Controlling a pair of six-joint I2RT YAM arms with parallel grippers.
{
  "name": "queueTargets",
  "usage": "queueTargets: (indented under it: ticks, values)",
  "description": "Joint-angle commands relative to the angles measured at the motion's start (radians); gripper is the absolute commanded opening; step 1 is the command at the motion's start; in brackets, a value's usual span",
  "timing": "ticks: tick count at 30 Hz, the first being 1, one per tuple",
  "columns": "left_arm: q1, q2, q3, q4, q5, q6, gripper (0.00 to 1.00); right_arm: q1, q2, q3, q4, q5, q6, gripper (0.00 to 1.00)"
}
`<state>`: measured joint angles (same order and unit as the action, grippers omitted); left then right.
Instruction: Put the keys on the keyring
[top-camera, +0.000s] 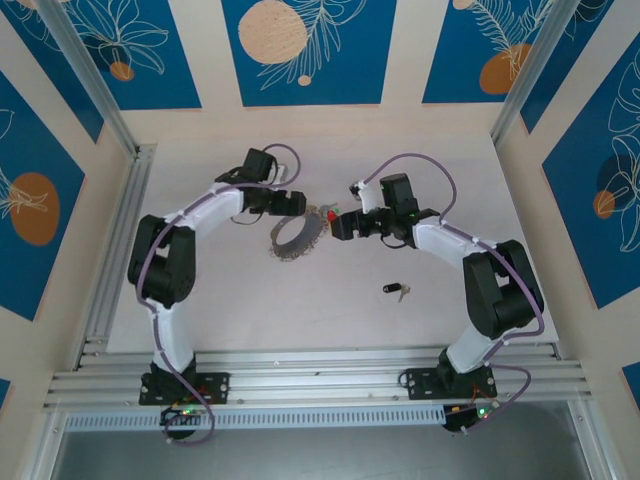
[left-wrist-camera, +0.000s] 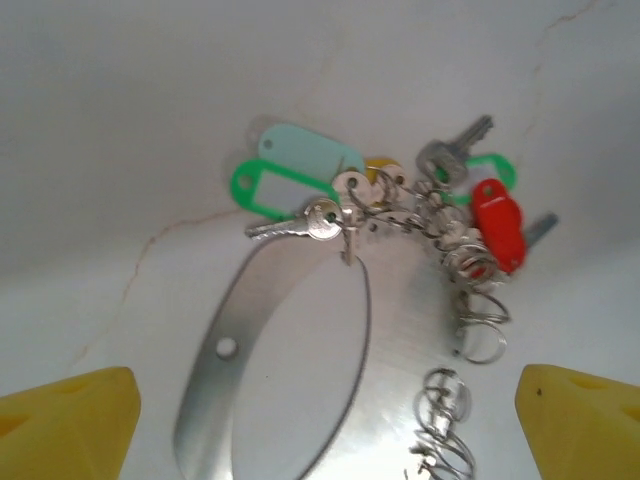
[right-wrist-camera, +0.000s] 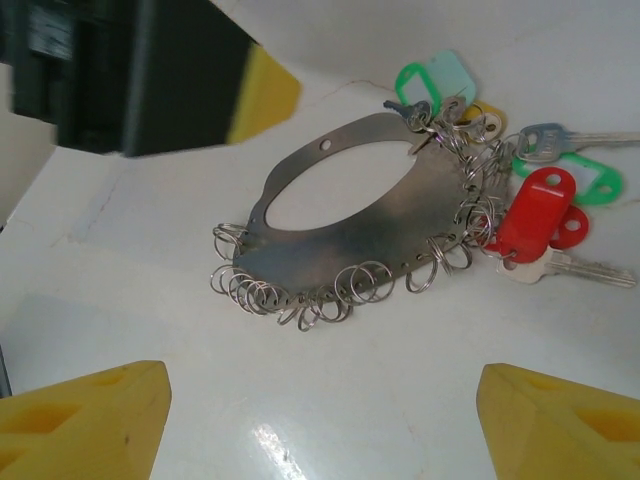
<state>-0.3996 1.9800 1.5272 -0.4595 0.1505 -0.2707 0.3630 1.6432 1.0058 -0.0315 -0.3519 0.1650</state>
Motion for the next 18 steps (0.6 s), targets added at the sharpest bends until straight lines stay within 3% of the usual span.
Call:
queueTargets:
  ticks: [1, 6, 12, 18]
  values:
    - [-0.007, 0.055, 0.033, -0.110, -0.151, 0.028, 0.90, 0.017, -0.008, -0.017, 0.000, -0.012, -0.004, 0.81]
    - [-0.041, 0.117, 0.094, -0.180, -0.237, 0.057, 0.78, 0.026, -0.031, -0.024, -0.012, 0.012, -0.020, 0.81]
    - [-0.059, 0.128, 0.065, -0.191, -0.264, 0.051, 0.60, 0.027, -0.059, -0.040, -0.026, 0.034, -0.010, 0.77]
    - [-0.092, 0.148, 0.045, -0.202, -0.291, 0.029, 0.55, 0.027, -0.093, -0.048, -0.028, 0.026, 0.001, 0.69]
